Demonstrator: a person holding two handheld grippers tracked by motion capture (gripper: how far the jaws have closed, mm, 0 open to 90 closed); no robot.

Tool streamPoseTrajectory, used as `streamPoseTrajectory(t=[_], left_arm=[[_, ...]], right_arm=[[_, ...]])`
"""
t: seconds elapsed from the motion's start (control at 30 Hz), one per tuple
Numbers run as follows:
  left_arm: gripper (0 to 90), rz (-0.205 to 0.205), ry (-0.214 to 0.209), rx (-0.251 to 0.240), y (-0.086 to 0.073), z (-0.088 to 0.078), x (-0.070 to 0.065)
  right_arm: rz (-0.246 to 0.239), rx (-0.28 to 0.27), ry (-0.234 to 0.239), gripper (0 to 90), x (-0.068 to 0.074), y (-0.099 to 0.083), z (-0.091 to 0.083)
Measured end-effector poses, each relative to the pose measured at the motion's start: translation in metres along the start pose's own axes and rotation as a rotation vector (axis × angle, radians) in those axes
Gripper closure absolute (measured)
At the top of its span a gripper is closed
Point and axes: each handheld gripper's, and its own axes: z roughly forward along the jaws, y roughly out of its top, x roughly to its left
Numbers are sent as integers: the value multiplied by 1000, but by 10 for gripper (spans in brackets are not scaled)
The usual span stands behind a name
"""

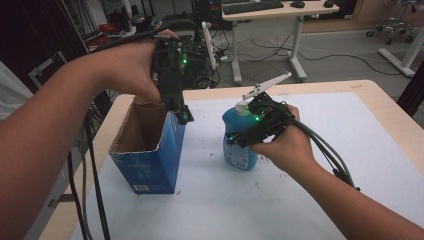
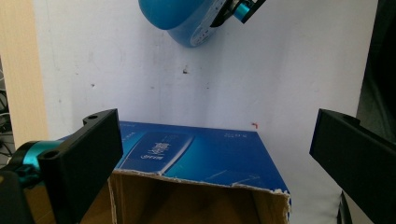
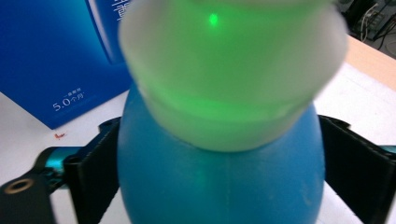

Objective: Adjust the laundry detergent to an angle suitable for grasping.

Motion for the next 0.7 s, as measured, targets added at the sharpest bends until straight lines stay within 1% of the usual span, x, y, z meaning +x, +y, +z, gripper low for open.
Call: streamPoseTrajectory(t=[0.03,0.1,0.3,0.33,0.43,0.47,0.5,0.7], left_arm=[[25,1,0,0,0,0,0],[25,2,-3,1,0,1,0],[25,-2,-4,3,0,2,0],[25,-3,-4,2,-1,2,0],[25,-2,-4,5,0,2,1],[24,-2,-4,3,0,3,1],[24,-1,-6,3,0,3,1],[25,1,-8,7,1,5,2]], right_arm=[[-4,-8,9,127,0,0,0],[0,-10,11,127,1,0,1],[4,-4,5,132,0,-1,3],[4,-5,-1,150,1,-1,3],[3,-15,-3,157,1,-1,2],[-1,-17,-10,176,1,-1,2],[-4,-21,-7,194,1,-1,2],[-3,-29,-10,203,1,-1,2]])
